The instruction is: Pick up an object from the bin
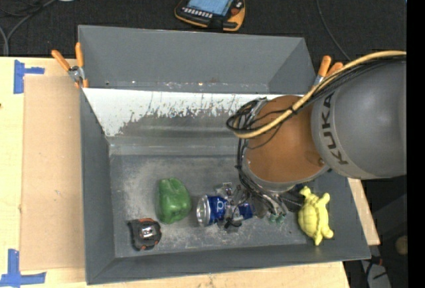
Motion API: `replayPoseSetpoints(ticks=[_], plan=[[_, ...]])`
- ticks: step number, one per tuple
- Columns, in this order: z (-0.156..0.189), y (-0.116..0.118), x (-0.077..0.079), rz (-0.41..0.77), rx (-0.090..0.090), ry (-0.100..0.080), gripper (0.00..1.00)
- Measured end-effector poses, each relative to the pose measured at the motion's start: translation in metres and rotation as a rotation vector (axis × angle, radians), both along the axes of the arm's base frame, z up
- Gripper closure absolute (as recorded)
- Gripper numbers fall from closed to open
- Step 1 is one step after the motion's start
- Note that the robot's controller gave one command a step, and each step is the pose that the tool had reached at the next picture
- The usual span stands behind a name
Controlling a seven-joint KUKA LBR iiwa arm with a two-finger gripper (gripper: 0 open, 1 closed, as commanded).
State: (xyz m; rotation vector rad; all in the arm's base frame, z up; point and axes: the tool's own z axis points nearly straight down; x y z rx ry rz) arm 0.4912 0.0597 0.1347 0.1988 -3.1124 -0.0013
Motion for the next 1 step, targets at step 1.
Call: replayPoseSetpoints(ticks=[1], plan=[[0.0446, 0.0005, 0.0024, 0.001, 0.001, -0.009, 1.0]])
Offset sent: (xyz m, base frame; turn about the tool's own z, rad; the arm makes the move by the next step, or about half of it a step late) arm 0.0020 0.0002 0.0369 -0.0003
